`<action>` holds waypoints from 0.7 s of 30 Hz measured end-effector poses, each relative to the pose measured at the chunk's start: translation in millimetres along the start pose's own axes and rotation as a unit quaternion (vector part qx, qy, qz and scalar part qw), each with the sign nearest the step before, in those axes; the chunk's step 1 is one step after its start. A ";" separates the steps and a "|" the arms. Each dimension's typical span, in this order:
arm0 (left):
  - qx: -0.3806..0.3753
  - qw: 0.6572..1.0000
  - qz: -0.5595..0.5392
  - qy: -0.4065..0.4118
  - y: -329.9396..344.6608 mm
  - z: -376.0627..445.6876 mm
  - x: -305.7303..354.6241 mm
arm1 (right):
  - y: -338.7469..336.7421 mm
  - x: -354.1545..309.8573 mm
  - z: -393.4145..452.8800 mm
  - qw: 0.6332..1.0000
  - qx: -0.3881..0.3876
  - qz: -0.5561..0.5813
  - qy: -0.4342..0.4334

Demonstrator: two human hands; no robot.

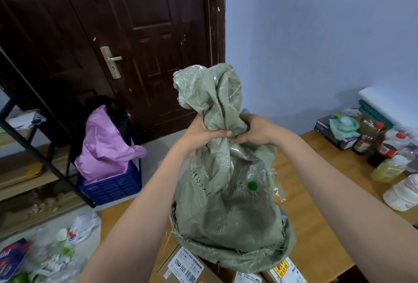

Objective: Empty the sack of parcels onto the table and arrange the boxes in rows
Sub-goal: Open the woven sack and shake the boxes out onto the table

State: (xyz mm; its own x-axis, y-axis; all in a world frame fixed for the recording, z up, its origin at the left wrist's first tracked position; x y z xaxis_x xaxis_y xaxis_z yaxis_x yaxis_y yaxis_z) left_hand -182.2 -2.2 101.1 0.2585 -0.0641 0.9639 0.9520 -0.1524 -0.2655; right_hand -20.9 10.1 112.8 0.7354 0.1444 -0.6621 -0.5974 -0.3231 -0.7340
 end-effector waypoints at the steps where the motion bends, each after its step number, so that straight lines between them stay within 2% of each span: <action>1: -0.008 1.000 0.001 0.001 0.5 -0.7 1.7 | 0.7 0.1 0.5 1.000 0.006 -0.008 0.002; 4: -0.027 1.000 0.000 0.001 -4.3 -2.3 5.2 | -1.2 -2.5 -0.7 1.000 0.019 0.012 -0.012; 6: -0.020 1.000 0.002 0.000 -14.7 -2.9 6.5 | -12.6 -5.3 -4.3 0.997 0.061 0.029 -0.033; 14: 0.122 0.992 0.001 0.023 -55.5 2.6 12.9 | -68.7 -21.2 -22.6 0.958 0.265 0.066 -0.088; 21: 0.147 0.988 -0.005 0.049 -60.8 2.7 47.8 | -92.3 -46.0 -32.6 0.942 0.308 0.067 -0.113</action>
State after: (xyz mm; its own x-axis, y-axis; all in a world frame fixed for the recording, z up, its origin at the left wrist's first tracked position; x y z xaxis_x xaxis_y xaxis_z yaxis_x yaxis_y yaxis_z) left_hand -227.3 6.7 163.4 0.2450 -0.1608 0.9561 0.9647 0.1385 -0.2240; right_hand 10.8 2.8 215.9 0.5955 0.3587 -0.7188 -0.8030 0.2411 -0.5450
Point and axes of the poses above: each hand's wrist, its own z-axis towards the middle knuckle, its own y-axis out of the palm, x = y × z, the point moved 7 cm from there along z, towards the middle knuckle, and after that the axes turned 5 degrees about z, right-handed, at the moved point
